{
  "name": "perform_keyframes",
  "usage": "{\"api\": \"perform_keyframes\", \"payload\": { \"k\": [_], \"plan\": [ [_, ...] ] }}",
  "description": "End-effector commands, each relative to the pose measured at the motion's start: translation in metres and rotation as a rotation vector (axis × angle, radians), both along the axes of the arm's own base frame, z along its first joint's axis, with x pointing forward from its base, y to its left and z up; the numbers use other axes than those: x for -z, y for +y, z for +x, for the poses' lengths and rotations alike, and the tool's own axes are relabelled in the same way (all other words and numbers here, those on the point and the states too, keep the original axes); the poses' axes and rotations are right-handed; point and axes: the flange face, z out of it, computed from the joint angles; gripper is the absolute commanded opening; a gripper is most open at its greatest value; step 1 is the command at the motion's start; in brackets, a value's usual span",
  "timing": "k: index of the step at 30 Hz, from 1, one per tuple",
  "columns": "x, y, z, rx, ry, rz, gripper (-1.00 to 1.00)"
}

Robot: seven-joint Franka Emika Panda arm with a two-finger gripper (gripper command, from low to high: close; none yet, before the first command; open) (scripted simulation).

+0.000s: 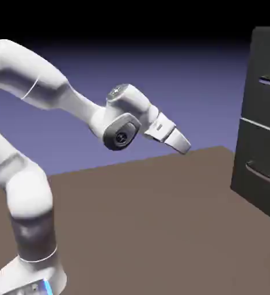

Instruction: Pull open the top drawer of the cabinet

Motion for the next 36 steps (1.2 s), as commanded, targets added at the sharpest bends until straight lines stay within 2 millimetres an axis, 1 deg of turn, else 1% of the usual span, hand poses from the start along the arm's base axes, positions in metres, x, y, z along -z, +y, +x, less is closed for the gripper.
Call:
{"api": "perform_keyframes", "payload": {
  "k": [1,6,10,15,19,23,27,31,36],
  "plan": [
    [-0.014,-0.003,0.004,0.027,-0.03,0.009,0.0],
    [-0.082,-0.012,0.017,0.143,-0.177,0.055,0.0],
    [-0.131,-0.011,0.024,0.214,-0.289,0.094,0.0],
    [-0.182,0.0,0.032,0.279,-0.416,0.147,0.0],
    [-0.215,0.015,0.041,0.312,-0.505,0.194,0.0],
    [-0.238,0.033,0.053,0.332,-0.58,0.246,0.0],
    [-0.252,0.053,0.07,0.343,-0.639,0.306,0.0],
    [-0.257,0.072,0.092,0.347,-0.682,0.375,0.0],
    [-0.252,0.092,0.125,0.351,-0.713,0.474,0.0]
  ]
}}
